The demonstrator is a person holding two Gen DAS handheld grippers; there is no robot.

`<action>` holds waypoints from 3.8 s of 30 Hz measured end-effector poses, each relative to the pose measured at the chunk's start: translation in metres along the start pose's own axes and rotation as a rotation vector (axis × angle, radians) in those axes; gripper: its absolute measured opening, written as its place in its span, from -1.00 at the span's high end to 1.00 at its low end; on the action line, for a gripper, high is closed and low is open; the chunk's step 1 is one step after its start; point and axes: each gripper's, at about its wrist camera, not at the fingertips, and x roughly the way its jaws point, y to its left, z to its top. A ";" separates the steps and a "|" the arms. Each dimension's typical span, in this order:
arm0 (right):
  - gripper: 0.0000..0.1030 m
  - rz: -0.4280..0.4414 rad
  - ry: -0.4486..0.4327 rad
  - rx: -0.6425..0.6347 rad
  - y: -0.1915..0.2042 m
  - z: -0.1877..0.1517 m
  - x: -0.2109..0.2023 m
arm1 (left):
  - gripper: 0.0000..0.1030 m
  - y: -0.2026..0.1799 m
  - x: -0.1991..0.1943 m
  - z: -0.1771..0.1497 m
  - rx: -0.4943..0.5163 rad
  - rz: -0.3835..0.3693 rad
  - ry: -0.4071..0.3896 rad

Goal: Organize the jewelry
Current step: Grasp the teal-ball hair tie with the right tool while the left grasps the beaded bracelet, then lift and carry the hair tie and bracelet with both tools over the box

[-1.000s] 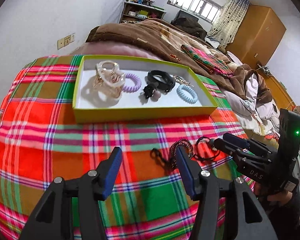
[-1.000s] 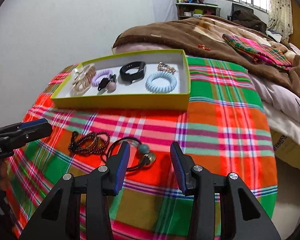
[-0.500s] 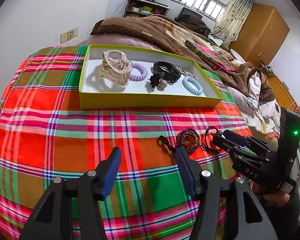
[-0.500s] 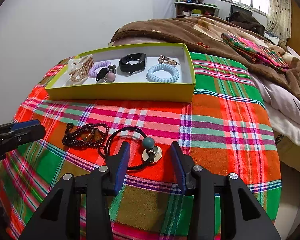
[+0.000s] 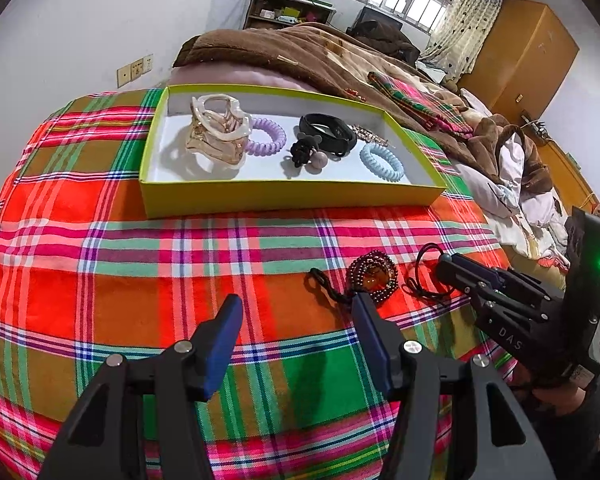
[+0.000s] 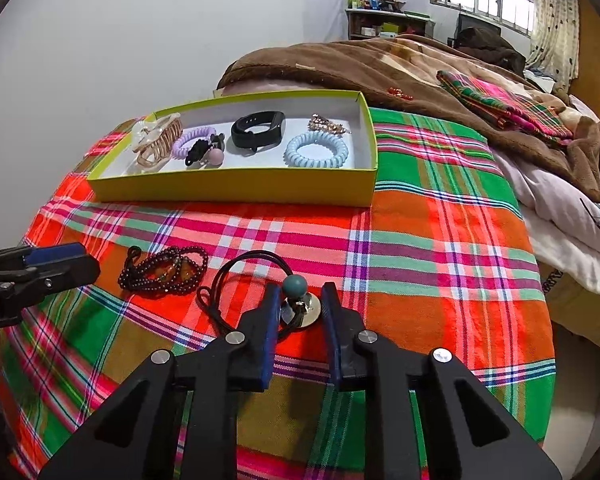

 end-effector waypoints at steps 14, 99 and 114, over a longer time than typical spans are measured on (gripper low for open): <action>0.59 0.032 -0.074 0.083 -0.019 -0.008 -0.023 | -0.15 -0.017 0.010 0.007 0.033 0.039 0.000; 0.59 0.089 -0.181 0.090 -0.003 0.006 -0.057 | 0.72 -0.045 -0.026 0.030 0.086 -0.032 -0.123; 0.59 0.090 -0.213 0.074 0.009 0.039 -0.058 | 0.72 -0.020 -0.042 0.070 0.057 -0.043 -0.176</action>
